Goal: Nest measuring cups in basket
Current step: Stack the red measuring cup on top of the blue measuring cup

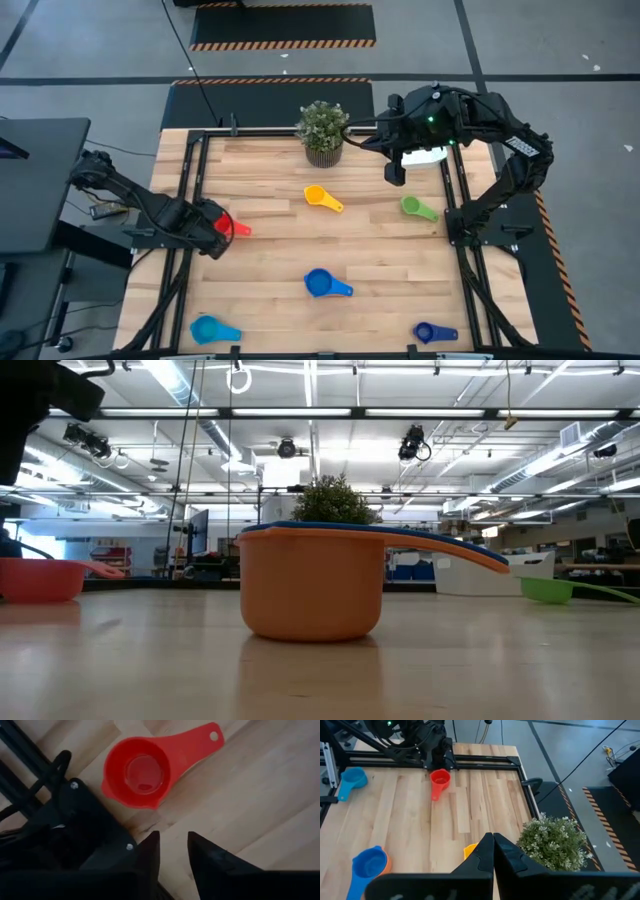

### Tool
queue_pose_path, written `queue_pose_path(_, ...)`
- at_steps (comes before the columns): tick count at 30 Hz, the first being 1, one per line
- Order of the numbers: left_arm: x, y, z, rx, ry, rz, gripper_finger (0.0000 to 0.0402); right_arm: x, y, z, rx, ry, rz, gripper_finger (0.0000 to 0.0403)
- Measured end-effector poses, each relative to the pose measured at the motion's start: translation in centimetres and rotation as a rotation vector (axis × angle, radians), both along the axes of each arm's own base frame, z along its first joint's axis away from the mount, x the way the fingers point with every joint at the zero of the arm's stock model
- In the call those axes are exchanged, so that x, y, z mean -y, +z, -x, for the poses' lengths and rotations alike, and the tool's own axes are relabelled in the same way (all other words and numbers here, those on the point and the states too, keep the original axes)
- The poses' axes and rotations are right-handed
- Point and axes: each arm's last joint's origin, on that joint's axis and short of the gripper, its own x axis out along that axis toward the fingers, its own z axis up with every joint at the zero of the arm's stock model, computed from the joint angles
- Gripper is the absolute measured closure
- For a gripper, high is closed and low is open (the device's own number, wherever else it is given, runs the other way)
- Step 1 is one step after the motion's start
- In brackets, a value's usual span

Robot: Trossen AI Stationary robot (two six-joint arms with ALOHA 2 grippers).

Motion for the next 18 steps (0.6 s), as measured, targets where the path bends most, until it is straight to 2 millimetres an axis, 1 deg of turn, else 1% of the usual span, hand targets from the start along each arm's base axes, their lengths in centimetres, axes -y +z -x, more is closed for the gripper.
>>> queue_pose_path(5,-0.3,-0.1,-0.6,0.029,0.029,-0.008,0.0290,0.0,0.0,0.0,0.000,-0.001,0.001,0.0398)
queue_pose_path(11,-0.9,-0.5,-1.5,0.008,0.086,-0.031,0.0290,0.0,0.0,0.0,-0.001,0.003,0.007,0.0398)
queue_pose_path(15,-1.1,-1.0,-2.1,-0.027,0.059,-0.049,0.0290,0.0,0.0,0.0,-0.001,0.003,0.007,0.0398)
queue_pose_path(18,-1.1,-1.8,-2.6,0.002,0.080,-0.035,0.0289,0.0,0.0,0.0,-0.001,0.003,0.007,0.0398)
